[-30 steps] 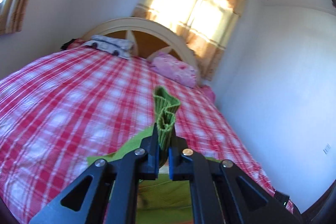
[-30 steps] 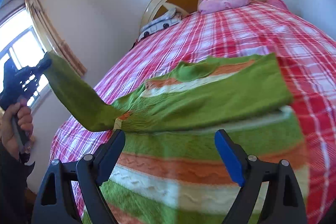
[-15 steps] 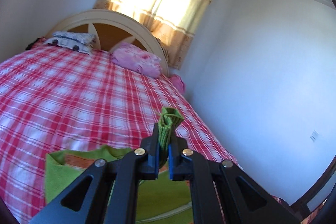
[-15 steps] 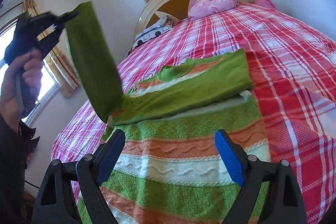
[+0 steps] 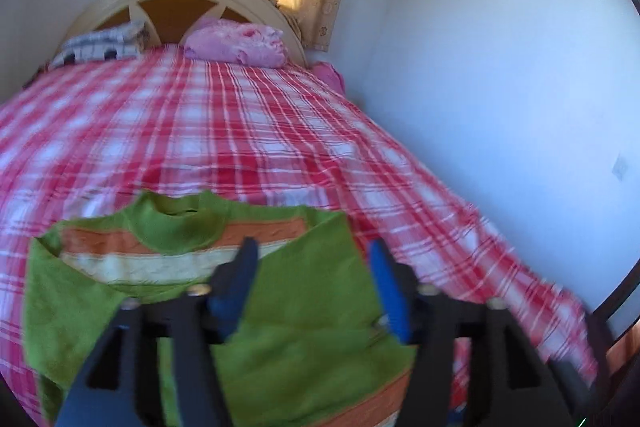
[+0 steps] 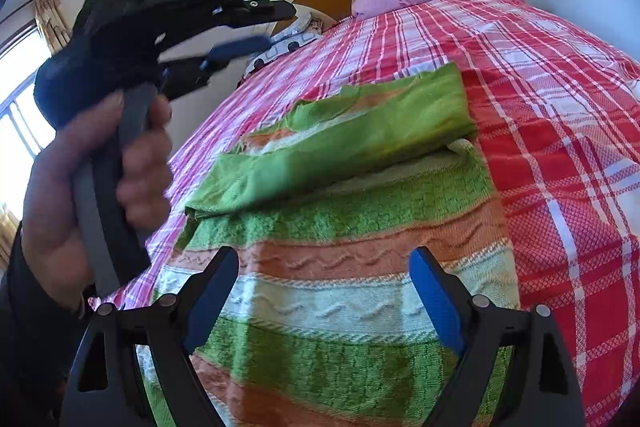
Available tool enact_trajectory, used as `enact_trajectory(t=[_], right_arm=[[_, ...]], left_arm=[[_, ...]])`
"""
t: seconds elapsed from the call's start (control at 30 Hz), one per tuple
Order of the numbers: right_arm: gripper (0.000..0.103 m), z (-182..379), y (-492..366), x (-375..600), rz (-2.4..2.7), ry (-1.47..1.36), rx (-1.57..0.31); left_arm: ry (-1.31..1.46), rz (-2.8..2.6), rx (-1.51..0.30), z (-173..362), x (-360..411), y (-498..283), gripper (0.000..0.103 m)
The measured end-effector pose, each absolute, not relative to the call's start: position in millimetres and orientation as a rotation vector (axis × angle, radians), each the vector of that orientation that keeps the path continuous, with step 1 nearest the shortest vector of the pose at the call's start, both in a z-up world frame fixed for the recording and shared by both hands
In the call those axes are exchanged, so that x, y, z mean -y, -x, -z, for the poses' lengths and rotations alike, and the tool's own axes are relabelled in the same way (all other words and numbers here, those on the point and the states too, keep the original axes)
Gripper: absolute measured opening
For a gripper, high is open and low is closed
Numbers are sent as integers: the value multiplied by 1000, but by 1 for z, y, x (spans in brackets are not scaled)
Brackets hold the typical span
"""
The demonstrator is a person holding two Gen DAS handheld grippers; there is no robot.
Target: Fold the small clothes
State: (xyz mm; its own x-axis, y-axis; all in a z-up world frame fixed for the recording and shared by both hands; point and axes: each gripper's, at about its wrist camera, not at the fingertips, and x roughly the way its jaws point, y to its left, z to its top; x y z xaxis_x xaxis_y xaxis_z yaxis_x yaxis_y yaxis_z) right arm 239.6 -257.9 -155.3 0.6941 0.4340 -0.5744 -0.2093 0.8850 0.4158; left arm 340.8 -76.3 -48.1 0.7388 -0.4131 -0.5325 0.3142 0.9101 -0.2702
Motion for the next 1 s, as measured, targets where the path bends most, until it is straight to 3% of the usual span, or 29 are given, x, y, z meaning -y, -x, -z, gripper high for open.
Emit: enact_trajectory(t=[0.13,0.4,0.5,0.63,0.73,0.77,0.8,0.83,1.0], right_arm=[[88,159,-242,264,-362,-339,-729],[87,138,-266,271,-378,-351,-765],[87,133,-294,265,-339,-298,-809],[78,145,-335,262,-250,-249,-907],[59,164,-356,257,-242,-240,-983],[40,165,-358,253,-221,-195,-972],[31,165,-359,250,-218,-175,-963],[9,163,-358,248,-243,-186,-960],[7,123,-342,232,-211,-47,-834]], left_arm=[[7,252,-610,65,23,-323,78],[-127,-132,-713,132,-108,-332,78],[-63,-165,-772,155,-126,-336,78],[-52,-163,-804,173,-122,-331,79],[-71,-174,-793,172,-116,-328,88],[-68,-166,-797,173,-115,-328,89],[-54,-149,-805,175,-118,-328,90],[-27,-134,-813,176,-124,-330,92],[73,-131,-832,180,-141,-332,100]])
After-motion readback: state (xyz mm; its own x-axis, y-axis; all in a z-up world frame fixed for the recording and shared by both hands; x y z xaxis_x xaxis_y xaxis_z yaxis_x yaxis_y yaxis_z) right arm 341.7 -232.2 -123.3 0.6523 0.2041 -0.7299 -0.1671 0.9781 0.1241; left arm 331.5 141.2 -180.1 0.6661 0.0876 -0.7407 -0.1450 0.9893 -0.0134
